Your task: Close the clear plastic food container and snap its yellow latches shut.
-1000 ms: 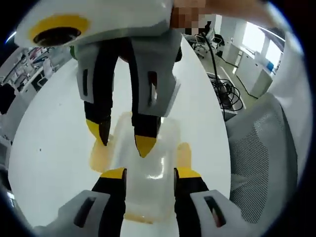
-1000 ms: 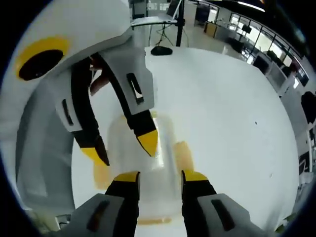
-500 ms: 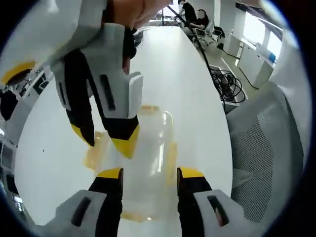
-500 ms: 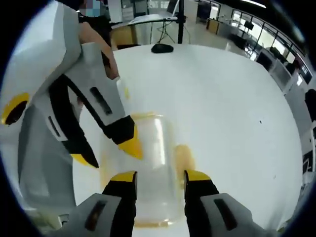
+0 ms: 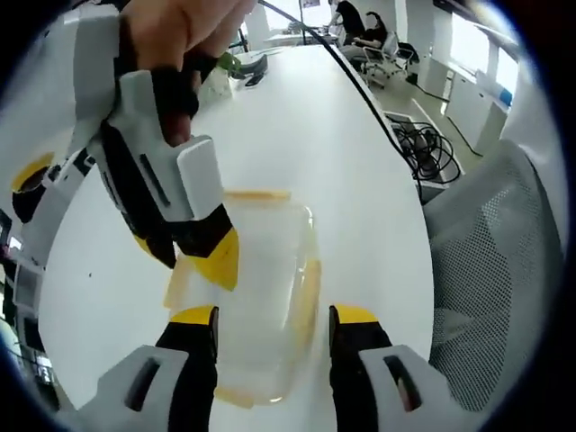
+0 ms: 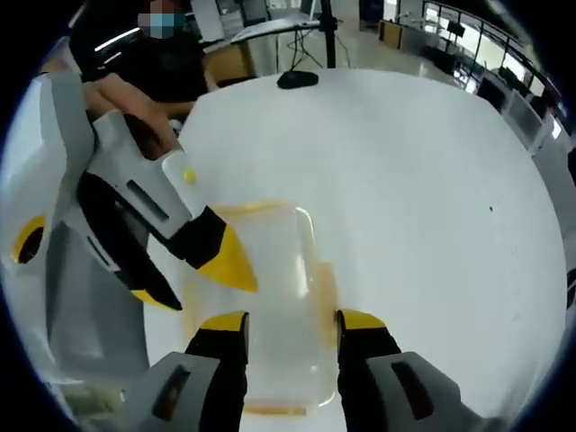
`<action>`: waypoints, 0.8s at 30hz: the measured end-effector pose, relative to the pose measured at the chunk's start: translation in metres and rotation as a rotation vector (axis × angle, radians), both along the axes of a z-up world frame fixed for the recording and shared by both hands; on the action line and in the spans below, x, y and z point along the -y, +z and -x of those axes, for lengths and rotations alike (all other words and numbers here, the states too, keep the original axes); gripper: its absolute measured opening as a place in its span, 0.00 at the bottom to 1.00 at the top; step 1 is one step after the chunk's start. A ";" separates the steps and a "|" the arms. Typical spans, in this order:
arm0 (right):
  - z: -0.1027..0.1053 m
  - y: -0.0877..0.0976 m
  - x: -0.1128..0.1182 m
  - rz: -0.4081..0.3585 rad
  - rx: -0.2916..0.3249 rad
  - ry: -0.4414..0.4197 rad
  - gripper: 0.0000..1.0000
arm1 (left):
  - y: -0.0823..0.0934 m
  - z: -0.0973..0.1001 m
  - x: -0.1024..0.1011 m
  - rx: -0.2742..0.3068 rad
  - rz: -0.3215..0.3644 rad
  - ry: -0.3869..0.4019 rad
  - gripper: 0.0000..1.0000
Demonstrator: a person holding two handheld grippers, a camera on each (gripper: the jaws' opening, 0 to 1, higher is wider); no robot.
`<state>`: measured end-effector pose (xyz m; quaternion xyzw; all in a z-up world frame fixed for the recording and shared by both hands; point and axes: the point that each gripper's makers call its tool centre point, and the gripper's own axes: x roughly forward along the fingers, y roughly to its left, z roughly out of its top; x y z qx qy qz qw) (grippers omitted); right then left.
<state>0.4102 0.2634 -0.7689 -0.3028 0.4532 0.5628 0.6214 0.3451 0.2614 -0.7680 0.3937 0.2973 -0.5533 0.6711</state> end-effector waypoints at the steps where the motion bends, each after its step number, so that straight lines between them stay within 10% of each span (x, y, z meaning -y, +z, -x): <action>1: 0.000 0.000 0.000 0.001 -0.007 0.000 0.38 | 0.000 0.000 0.000 0.005 0.001 0.004 0.49; 13: 0.002 -0.004 -0.003 0.032 -0.068 0.081 0.38 | -0.006 -0.003 0.001 0.146 -0.027 -0.005 0.47; 24: 0.007 -0.007 -0.004 0.094 -0.127 0.085 0.33 | -0.006 -0.006 0.002 0.158 -0.036 0.027 0.42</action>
